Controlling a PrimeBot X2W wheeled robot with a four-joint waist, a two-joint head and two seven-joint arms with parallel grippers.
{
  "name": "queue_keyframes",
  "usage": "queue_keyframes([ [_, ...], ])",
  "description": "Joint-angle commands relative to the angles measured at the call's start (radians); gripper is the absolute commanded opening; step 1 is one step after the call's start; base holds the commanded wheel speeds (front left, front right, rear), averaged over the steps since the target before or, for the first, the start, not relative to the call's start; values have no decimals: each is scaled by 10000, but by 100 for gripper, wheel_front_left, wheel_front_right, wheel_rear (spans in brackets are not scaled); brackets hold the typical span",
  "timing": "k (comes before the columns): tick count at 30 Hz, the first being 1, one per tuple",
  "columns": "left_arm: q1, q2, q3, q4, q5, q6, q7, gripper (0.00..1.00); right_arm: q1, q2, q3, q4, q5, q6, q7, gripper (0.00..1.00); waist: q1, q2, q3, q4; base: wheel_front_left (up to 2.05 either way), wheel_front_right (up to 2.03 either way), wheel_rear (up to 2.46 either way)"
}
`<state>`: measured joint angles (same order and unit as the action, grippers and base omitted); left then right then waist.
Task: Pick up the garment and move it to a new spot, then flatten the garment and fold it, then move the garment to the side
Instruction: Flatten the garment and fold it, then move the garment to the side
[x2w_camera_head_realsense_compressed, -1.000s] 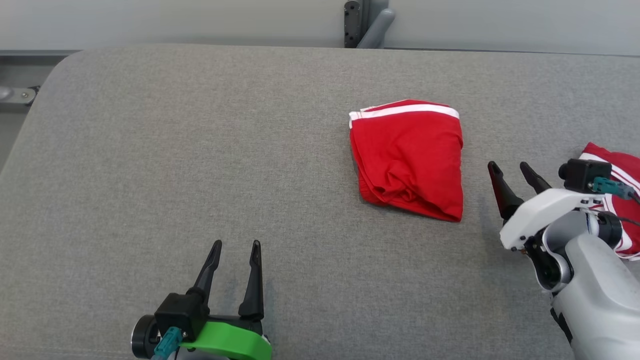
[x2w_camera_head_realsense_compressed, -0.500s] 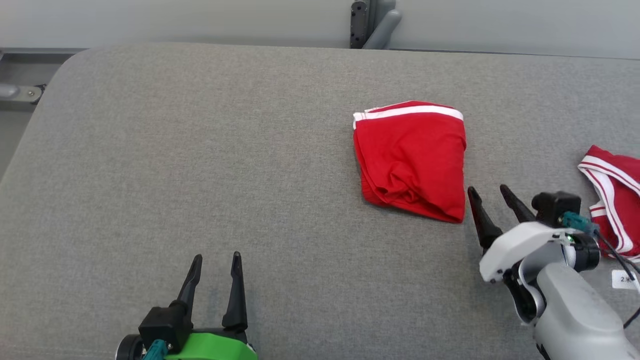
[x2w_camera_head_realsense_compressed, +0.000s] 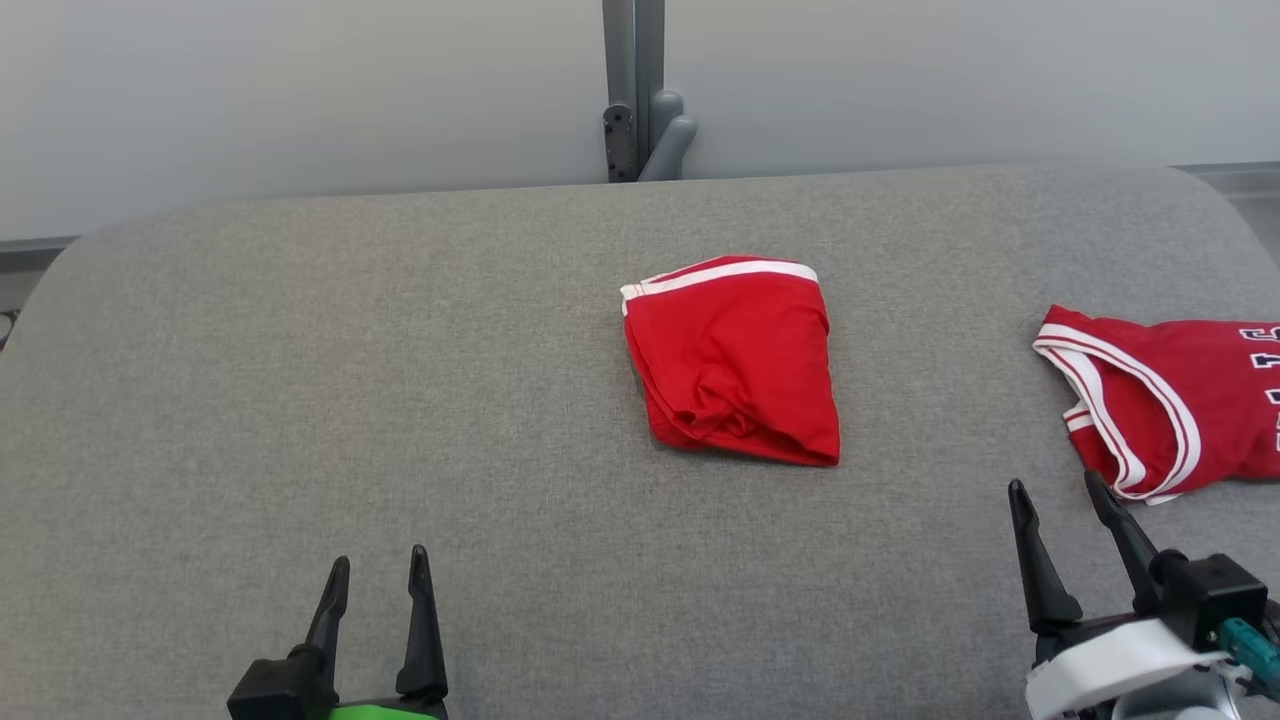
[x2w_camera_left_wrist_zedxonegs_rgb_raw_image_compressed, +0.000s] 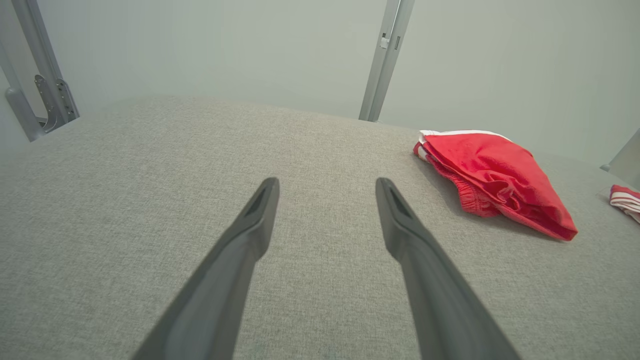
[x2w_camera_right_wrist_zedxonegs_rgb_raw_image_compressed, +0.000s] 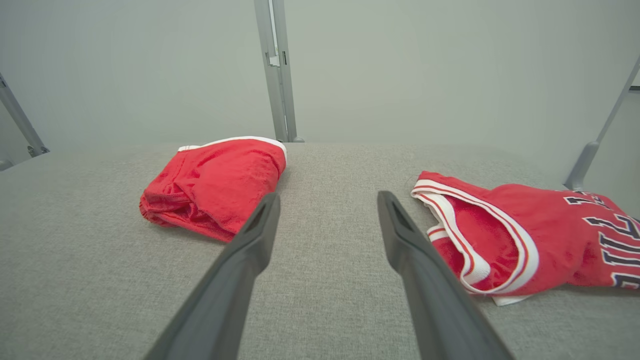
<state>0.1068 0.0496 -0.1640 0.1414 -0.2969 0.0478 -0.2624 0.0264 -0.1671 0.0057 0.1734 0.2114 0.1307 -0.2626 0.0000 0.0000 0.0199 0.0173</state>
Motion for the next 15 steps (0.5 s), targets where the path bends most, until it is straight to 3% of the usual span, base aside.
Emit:
queue_keyframes([
  [1,185,19,45,-7,86,-52,-26,100,352,48,-42,-300,-220,-2,-21,100,0,0,-245,-242,0,0,0],
  [5,256,22,144,-9,181,-150,-26,100,998,244,-465,-923,-621,-5,-22,100,0,0,-363,-296,0,0,0],
  [15,217,22,210,215,429,-438,-26,100,1474,437,-762,-619,-1118,-5,-25,100,0,0,-489,-173,0,0,0],
])
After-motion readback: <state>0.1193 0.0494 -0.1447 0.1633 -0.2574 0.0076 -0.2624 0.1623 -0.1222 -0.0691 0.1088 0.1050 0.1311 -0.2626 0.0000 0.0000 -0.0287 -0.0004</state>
